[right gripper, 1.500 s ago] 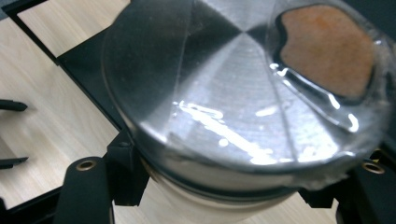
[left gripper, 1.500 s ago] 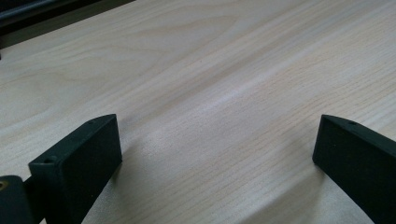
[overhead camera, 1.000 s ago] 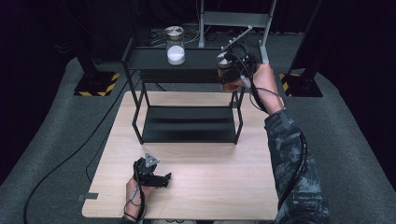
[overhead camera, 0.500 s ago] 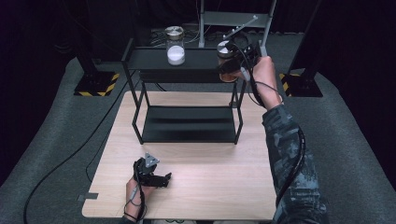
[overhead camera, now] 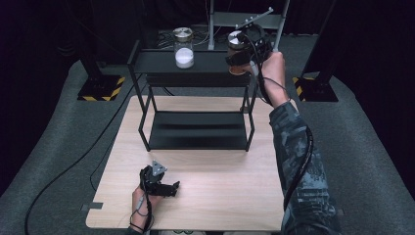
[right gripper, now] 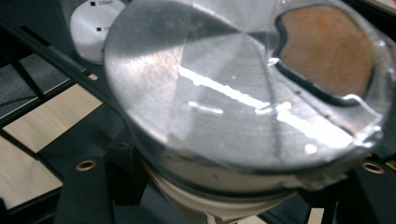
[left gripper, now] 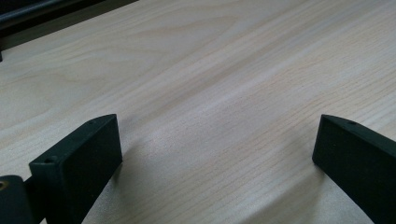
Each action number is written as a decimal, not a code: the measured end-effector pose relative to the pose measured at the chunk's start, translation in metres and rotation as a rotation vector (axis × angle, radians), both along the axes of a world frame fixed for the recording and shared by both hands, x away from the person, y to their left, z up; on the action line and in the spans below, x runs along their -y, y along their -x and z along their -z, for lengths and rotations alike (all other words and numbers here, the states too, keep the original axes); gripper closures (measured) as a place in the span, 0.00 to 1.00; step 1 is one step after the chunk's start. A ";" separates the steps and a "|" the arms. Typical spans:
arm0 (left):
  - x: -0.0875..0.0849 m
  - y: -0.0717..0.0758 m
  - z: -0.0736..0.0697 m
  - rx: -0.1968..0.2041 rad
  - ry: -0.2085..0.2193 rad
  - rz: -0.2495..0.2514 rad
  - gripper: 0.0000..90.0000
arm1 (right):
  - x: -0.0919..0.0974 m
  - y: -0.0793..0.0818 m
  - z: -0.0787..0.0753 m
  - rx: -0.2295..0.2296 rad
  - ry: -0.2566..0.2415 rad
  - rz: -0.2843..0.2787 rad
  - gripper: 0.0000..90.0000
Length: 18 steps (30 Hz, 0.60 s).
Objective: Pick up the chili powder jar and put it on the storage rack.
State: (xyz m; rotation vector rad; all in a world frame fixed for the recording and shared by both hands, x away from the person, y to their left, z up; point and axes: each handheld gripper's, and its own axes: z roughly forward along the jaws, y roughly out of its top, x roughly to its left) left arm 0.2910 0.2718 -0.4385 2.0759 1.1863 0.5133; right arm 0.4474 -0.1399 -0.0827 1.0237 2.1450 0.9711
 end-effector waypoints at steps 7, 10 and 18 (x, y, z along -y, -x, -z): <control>0.000 0.000 0.000 -0.001 0.001 0.000 0.01 | -0.004 -0.014 0.002 -0.007 -0.029 0.021 0.34; 0.000 0.000 0.000 -0.001 0.001 0.000 0.01 | -0.006 -0.021 0.003 -0.010 -0.039 0.029 0.34; 0.000 0.000 0.000 -0.001 0.001 0.001 0.01 | -0.012 -0.036 0.007 -0.034 -0.053 0.046 0.34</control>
